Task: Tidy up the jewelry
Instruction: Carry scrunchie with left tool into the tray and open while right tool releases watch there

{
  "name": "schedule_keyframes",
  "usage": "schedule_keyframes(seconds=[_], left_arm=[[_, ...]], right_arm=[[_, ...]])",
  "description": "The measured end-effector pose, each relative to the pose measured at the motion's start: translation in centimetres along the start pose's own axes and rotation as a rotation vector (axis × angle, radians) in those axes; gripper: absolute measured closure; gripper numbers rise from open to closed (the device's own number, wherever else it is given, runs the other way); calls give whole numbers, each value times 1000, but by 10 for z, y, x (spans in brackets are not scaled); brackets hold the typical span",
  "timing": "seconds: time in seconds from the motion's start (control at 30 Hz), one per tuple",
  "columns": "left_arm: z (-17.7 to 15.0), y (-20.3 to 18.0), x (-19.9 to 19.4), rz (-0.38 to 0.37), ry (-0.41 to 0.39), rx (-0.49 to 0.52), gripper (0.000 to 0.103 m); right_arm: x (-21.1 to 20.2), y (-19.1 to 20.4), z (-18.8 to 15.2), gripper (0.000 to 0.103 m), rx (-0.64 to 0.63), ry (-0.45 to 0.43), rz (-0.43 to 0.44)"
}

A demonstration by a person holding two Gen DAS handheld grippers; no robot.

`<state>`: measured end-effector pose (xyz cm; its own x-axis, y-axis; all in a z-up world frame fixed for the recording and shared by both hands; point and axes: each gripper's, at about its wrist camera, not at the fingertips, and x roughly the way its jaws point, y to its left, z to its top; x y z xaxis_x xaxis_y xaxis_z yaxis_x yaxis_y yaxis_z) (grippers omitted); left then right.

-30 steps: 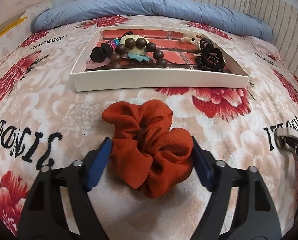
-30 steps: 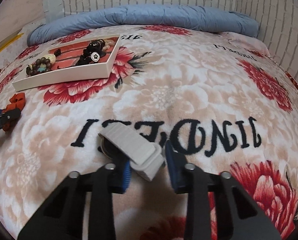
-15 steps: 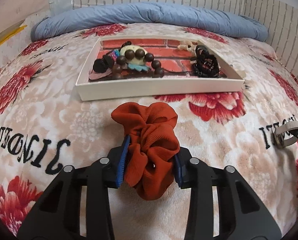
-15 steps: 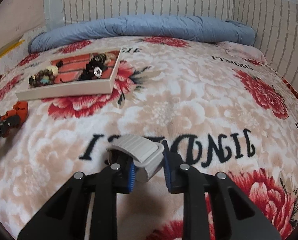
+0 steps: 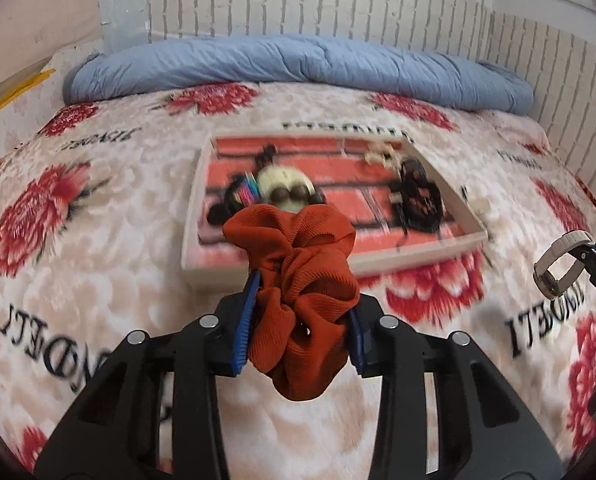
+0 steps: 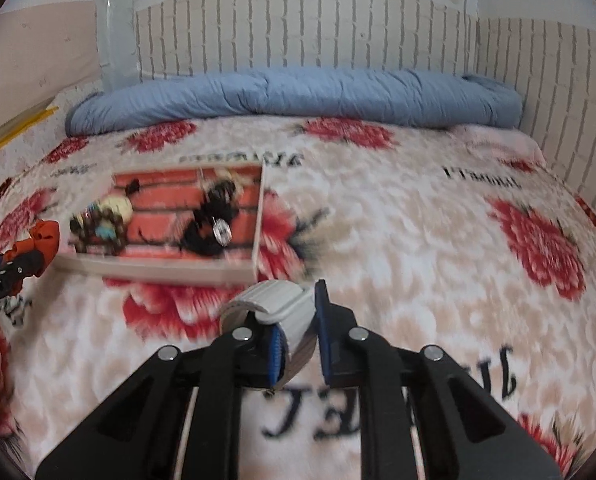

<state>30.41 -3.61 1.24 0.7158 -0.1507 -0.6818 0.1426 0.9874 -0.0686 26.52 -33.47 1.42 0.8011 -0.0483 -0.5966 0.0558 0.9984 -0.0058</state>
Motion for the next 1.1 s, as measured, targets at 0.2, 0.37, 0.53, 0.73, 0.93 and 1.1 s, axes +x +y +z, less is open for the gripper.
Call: schedule_keyframes(seconds=[0.2, 0.37, 0.53, 0.73, 0.93, 1.1], left_arm=[[49, 20, 10, -4, -41, -22, 66], [88, 36, 31, -33, -49, -68, 66], [119, 38, 62, -38, -43, -47, 65], [146, 47, 109, -32, -16, -51, 63], [149, 58, 155, -25, 26, -40, 63], [150, 65, 186, -19, 81, -28, 63]], right_arm=[[19, 24, 43, 88, 2, -47, 30], [51, 50, 73, 88, 16, -72, 70], [92, 75, 94, 88, 33, -71, 99], [143, 101, 111, 88, 28, -50, 106], [195, 127, 120, 88, -9, -12, 83], [226, 133, 122, 88, -25, 65, 75]])
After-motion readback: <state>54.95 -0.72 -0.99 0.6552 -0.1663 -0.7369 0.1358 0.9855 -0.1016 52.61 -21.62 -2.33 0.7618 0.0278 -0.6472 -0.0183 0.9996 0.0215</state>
